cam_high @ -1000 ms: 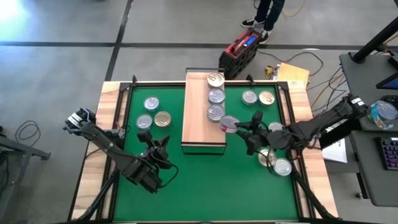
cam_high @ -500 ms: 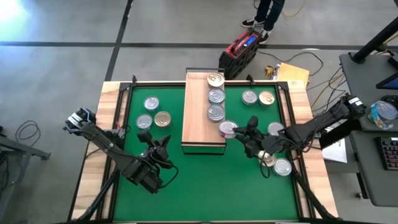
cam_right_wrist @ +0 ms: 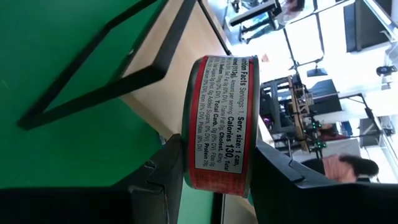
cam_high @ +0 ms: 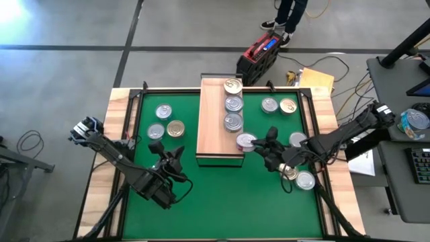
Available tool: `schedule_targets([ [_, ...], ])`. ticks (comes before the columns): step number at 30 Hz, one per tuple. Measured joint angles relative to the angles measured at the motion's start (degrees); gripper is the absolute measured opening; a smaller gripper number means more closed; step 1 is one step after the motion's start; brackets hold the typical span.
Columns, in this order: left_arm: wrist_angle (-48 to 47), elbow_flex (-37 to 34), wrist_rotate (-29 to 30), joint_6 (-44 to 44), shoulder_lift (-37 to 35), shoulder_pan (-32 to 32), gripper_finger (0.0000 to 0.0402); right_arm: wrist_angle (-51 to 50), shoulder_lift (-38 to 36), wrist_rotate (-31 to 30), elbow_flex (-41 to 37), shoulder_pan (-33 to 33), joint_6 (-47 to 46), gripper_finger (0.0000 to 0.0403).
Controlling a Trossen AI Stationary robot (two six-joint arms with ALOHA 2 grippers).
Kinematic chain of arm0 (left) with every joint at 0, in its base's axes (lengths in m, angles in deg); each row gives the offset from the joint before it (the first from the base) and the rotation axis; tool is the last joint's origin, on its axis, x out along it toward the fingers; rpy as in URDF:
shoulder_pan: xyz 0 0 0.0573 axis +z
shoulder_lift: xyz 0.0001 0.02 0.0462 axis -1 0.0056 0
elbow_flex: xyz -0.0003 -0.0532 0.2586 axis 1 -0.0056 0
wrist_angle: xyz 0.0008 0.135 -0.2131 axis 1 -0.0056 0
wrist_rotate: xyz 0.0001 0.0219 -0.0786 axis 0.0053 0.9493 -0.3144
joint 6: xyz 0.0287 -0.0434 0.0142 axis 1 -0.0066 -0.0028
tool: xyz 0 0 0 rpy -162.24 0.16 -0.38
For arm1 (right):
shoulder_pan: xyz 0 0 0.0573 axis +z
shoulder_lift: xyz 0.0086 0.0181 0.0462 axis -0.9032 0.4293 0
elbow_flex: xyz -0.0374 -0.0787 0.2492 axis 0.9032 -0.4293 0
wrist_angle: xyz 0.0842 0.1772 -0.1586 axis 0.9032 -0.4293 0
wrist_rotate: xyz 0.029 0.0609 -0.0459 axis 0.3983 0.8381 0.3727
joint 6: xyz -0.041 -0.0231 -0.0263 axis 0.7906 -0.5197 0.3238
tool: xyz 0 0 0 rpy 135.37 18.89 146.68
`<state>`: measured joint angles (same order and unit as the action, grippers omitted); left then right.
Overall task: Stack canned seafood by type on shelf
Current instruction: Put the right red tuna can on the shelf
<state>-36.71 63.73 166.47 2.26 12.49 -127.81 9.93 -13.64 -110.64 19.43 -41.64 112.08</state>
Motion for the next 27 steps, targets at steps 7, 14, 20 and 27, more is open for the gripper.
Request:
schedule_targets([
  [7,0.0,-0.04,0.0,0.18,0.0,0.0,0.0,0.58,2.81,0.61,0.28,-0.47,1.91,0.0132],
  [14,-0.06,-0.13,-0.02,0.2,0.02,0.0,0.0,3.73,6.15,0.31,0.48,-1.14,5.68,0.0132],
  [20,-0.1,-0.13,-0.02,0.44,0.02,0.0,0.0,4.48,6.52,0.35,0.48,-1.16,6.47,0.0132],
  [27,-0.19,-0.13,-0.02,0.46,0.02,0.0,0.0,5.9,6.52,0.37,0.48,-1.25,8.98,0.0147],
])
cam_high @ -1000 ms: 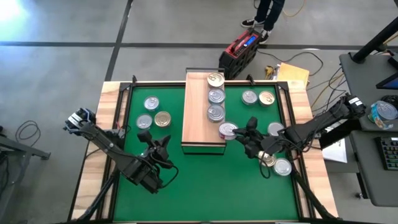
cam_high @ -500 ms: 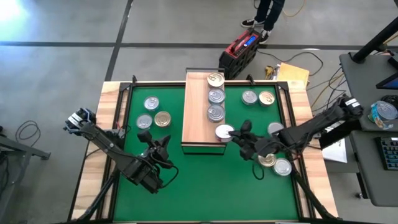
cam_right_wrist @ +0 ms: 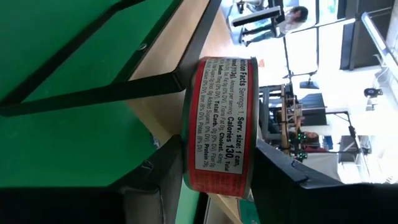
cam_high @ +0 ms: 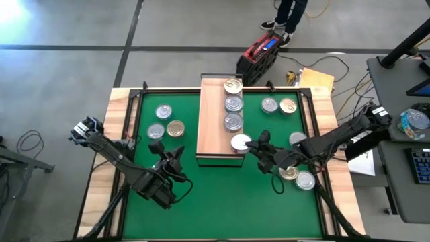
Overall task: Stack canned seafood by type on shelf
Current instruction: Put the right red tuna can on the shelf
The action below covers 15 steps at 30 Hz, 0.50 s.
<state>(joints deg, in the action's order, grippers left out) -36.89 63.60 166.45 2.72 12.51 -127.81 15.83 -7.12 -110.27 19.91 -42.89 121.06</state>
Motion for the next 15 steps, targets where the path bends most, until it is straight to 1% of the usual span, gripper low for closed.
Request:
schedule_targets([
  [3,-0.07,-0.02,0.0,0.0,0.0,0.0,0.0,0.42,0.12,0.0,0.0,0.0,0.61,0.015],
  [10,-0.14,-0.02,0.25,-0.01,0.0,0.0,0.0,0.36,0.32,0.11,0.0,0.0,1.53,0.0142],
  [15,-0.15,-0.02,0.28,-0.02,0.0,0.0,0.0,0.51,0.34,0.26,0.0,0.0,1.72,0.0157],
])
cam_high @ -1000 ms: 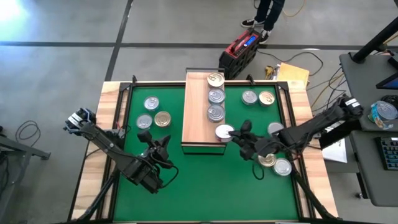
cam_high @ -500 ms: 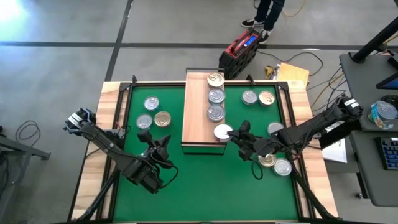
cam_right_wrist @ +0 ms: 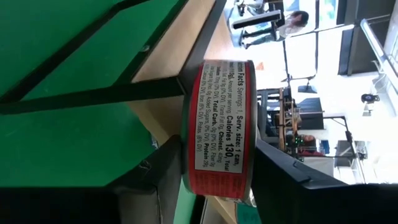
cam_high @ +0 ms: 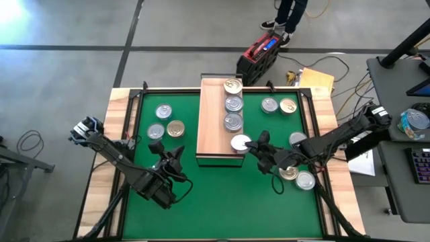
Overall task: Stack canned seafood by type on shelf
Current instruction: Put the right red tuna can on the shelf
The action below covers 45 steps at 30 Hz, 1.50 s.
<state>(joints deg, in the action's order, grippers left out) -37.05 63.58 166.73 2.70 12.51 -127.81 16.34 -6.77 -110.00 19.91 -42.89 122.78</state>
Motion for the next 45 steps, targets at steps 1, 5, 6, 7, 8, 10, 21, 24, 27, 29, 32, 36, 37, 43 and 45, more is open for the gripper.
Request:
schedule_targets([
  [1,0.0,0.0,0.01,0.0,0.0,0.0,0.0,0.0,0.0,0.15,0.0,0.01,0.03,0.0159],
  [5,0.0,0.0,0.03,0.0,0.0,0.0,0.0,0.2,0.0,0.33,0.07,0.02,0.75,0.0165],
  [6,0.0,0.0,0.04,0.0,0.0,0.0,0.0,0.22,0.0,0.35,0.07,0.02,1.14,0.0165],
  [7,0.01,0.0,0.04,0.0,0.0,0.0,0.0,0.22,0.0,0.35,0.07,0.02,1.56,0.0165],
  [8,0.02,0.0,0.04,0.0,0.0,-0.02,0.0,0.28,0.0,0.33,0.07,0.02,1.96,0.0164],
  [10,0.02,0.0,0.04,-0.02,0.0,0.0,0.0,1.02,0.0,0.33,0.07,0.02,1.96,0.0164],
  [21,0.04,0.0,0.07,-0.04,0.0,0.0,0.0,1.66,0.0,0.11,0.07,0.02,1.32,0.02],
  [24,0.06,0.0,0.07,-0.04,0.0,0.0,0.0,1.61,0.0,0.11,0.07,0.02,1.36,0.0211],
  [27,0.07,0.0,0.09,-0.04,0.0,0.0,0.0,1.62,0.0,0.11,0.07,0.02,1.48,0.0221],
  [29,0.09,0.0,0.09,-0.04,0.0,0.0,0.0,1.66,0.0,0.1,0.07,0.02,2.02,0.0227],
  [32,0.3,0.0,0.09,-0.04,0.0,0.0,0.0,2.27,0.0,0.06,0.07,0.02,3.76,0.0237],
  [36,0.31,0.0,0.09,-0.06,0.0,0.0,0.0,4.42,0.0,-0.02,0.07,0.02,6.38,0.025],
  [37,0.33,0.0,0.09,-0.07,0.0,0.0,0.0,4.81,0.0,0.0,0.07,0.02,6.88,0.0253],
  [43,0.33,-0.01,0.09,-0.07,0.0,0.0,0.0,4.88,0.01,0.41,0.07,0.01,8.46,0.0269],
  [45,0.33,-0.01,0.09,-0.07,0.0,-0.01,0.0,5.33,0.02,0.46,0.07,0.02,8.66,0.0273],
])
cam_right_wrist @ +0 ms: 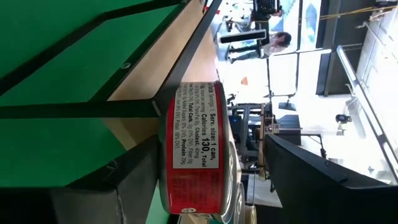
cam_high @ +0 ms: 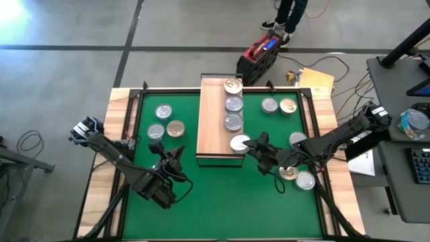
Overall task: Stack canned seafood by type on shelf
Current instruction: Put the right red tuna can on the shelf
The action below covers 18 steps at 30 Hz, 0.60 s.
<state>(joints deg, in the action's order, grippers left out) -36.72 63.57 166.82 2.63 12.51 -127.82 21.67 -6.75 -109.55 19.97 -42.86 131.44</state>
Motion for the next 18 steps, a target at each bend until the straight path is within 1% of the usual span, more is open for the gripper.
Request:
schedule_targets([
  [8,0.06,0.01,0.0,0.0,0.0,0.01,0.0,0.04,0.0,-0.15,0.0,0.0,0.11,0.0286],
  [14,0.07,-0.01,0.0,0.0,0.0,0.01,0.0,0.03,0.0,-1.99,0.0,0.0,0.2,0.0293],
  [18,0.07,-0.01,0.0,0.0,0.0,0.01,0.0,0.05,0.0,-1.43,0.0,0.0,0.14,0.0295],
])
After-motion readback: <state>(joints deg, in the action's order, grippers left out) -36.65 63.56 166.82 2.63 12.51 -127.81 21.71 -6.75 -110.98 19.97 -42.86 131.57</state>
